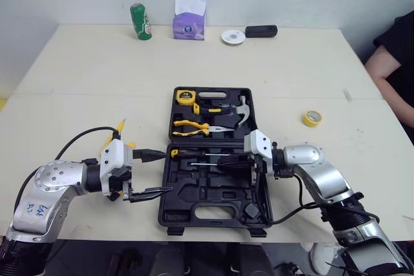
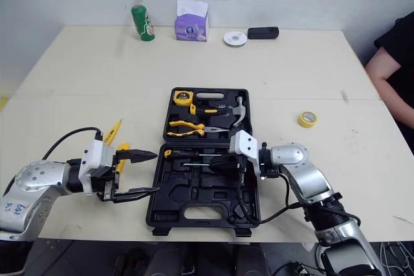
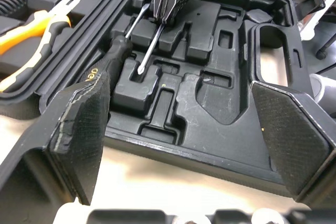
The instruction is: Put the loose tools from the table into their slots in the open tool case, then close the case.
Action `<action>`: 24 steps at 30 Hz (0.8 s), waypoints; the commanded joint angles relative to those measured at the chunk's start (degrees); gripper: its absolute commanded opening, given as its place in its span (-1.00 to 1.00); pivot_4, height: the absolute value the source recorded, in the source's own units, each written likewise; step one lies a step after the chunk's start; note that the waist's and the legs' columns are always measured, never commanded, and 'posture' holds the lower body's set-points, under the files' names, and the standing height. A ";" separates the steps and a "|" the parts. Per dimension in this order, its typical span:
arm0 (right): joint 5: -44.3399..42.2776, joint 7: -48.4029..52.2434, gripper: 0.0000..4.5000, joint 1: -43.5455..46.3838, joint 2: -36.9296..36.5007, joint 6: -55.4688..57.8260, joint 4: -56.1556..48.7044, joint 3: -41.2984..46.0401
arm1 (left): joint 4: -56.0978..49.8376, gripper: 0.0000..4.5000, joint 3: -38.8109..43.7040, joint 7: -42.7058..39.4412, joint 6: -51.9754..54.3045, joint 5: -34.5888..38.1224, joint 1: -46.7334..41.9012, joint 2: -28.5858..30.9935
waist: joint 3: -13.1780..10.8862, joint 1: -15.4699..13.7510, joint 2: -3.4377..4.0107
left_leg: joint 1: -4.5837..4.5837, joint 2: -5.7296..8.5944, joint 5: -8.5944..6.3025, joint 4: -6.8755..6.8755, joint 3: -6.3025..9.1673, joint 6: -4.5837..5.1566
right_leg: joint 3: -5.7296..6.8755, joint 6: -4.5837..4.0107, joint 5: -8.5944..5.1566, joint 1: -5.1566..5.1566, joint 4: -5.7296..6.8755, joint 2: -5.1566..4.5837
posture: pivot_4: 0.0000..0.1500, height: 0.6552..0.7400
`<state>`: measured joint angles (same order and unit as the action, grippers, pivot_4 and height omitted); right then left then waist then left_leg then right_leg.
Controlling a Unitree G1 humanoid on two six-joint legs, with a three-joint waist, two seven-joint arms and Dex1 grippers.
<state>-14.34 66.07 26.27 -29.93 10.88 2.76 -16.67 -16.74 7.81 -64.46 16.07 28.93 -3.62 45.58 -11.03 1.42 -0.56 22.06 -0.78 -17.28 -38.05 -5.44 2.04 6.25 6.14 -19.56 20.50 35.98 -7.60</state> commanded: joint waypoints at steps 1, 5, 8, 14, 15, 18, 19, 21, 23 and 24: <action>5.79 -1.32 -0.97 -1.86 -1.60 3.68 3.78 -3.83 | -1.35 1.00 1.33 -0.20 -0.49 0.36 0.30 0.89 | 0.14 0.07 -0.11 | -0.02 -0.02 -0.07 0.00 0.01 -0.01 | 0.00 -0.01 -0.01 -0.01 -0.01 0.00 | 1.00 1.00; 7.51 -2.60 -0.97 -0.79 -1.18 5.81 2.19 -5.75 | -1.09 1.00 1.40 -0.36 -0.57 0.32 0.18 1.05 | 0.31 0.18 -0.32 | -0.11 -0.07 -0.15 0.00 0.03 -0.13 | -0.02 -0.07 -0.03 -0.03 -0.02 -0.01 | 1.00 1.00; 7.95 -3.61 -0.97 -0.23 -0.65 7.19 1.19 -6.52 | -0.97 1.00 1.25 -0.38 -0.62 0.19 -0.06 1.07 | 0.39 0.29 -0.39 | -0.16 -0.09 -0.17 0.01 0.03 -0.18 | -0.03 -0.09 -0.05 -0.04 -0.01 -0.01 | 1.00 1.00; 2.33 -2.14 -0.97 -0.41 1.14 4.19 -1.99 -2.29 | -0.67 1.00 1.31 -0.63 -0.75 0.12 -0.25 1.23 | 0.41 0.29 -0.38 | -0.28 -0.14 -0.22 0.08 0.00 -0.28 | -0.06 -0.19 -0.10 -0.08 0.00 0.03 | 1.00 1.00; -2.05 -1.96 -0.97 -1.02 2.77 3.84 -3.44 1.06 | -0.59 1.00 1.49 -0.48 -0.84 0.10 -0.29 1.17 | 0.40 0.26 -0.37 | -0.28 -0.14 -0.22 0.09 0.00 -0.27 | -0.06 -0.19 -0.10 -0.08 -0.01 0.03 | 1.00 1.00; -10.27 1.51 -0.97 -3.14 3.21 2.07 -6.48 8.15 | -0.12 1.00 3.10 0.98 -1.29 0.40 -0.15 0.37 | 0.32 0.16 -0.24 | -0.18 -0.14 -0.22 0.15 0.00 -0.26 | -0.05 -0.19 -0.10 0.01 -0.03 0.04 | 1.00 1.00; -10.61 3.14 -0.97 -3.81 2.03 0.84 -6.87 8.97 | 0.02 1.00 3.74 1.44 -1.37 0.51 0.12 0.21 | 0.24 0.16 -0.11 | -0.04 -0.14 -0.20 0.14 0.00 -0.22 | -0.04 -0.19 -0.10 0.11 -0.01 0.04 | 1.00 1.00; -13.03 3.98 -0.97 -4.31 0.08 2.46 -8.11 11.51 | 0.37 1.00 5.43 2.18 -1.31 1.18 1.00 -0.10 | 0.23 0.15 -0.08 | 0.08 -0.11 -0.18 0.13 0.00 -0.13 | -0.03 -0.14 -0.07 0.16 0.00 0.03 | 1.00 1.00; -18.04 2.60 -0.85 -4.79 -2.91 5.78 -10.66 18.41 | 3.16 1.00 10.30 3.54 -2.04 1.87 3.25 -0.77 | 0.20 0.16 -0.04 | 0.09 -0.11 -0.19 0.12 0.02 -0.10 | 0.02 -0.13 -0.07 0.14 -0.04 0.02 | 1.00 1.00; -18.61 2.49 -0.71 -5.61 -4.36 5.32 -11.63 20.88 | 4.47 1.00 12.50 3.89 -2.49 2.00 4.37 -0.90 | 0.14 0.21 0.07 | 0.10 -0.11 -0.19 0.12 0.02 -0.10 | 0.02 -0.13 -0.07 0.16 -0.04 0.03 | 1.00 1.00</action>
<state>-29.52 68.97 21.24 -31.76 15.92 -5.37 -1.81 -14.26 15.06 -61.51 14.93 29.44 -0.87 44.77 -10.89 1.63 -0.50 22.16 -0.89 -17.48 -37.92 -5.44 1.95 6.26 6.01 -19.63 20.67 35.94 -7.58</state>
